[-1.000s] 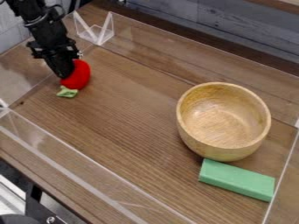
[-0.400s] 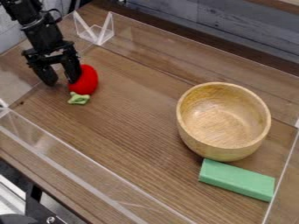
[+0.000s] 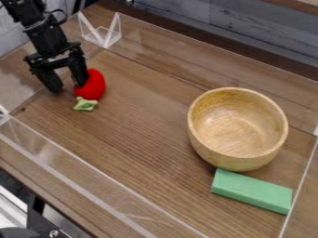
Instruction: Move the red object to the left side of the table
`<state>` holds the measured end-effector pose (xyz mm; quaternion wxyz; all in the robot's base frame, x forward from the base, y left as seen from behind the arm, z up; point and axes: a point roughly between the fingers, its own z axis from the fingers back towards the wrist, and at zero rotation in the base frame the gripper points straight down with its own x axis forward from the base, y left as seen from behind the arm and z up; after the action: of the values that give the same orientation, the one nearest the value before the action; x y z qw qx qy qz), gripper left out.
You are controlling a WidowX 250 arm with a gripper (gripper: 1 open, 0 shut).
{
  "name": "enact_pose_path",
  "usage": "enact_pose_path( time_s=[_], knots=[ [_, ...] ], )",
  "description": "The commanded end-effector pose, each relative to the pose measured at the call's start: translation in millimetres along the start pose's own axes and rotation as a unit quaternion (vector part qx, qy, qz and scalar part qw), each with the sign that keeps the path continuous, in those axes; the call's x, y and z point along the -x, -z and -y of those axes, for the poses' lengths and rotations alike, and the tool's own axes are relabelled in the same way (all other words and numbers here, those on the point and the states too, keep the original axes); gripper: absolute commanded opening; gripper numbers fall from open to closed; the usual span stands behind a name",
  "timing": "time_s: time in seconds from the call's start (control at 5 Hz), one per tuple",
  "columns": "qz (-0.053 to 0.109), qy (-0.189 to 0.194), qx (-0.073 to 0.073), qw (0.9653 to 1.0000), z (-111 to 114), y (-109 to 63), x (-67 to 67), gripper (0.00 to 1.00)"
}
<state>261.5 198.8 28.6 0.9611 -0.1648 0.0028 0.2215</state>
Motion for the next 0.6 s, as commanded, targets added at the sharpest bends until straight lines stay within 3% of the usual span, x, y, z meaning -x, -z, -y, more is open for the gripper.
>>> enact_pose_path(
  time_s=[0.0,0.4],
  knots=[
    [0.015,0.022,-0.005,0.9996,3.9,-14.8,-12.4,1.00],
    [0.013,0.037,-0.004,0.9992,11.5,-18.9,-29.5,1.00]
  ],
)
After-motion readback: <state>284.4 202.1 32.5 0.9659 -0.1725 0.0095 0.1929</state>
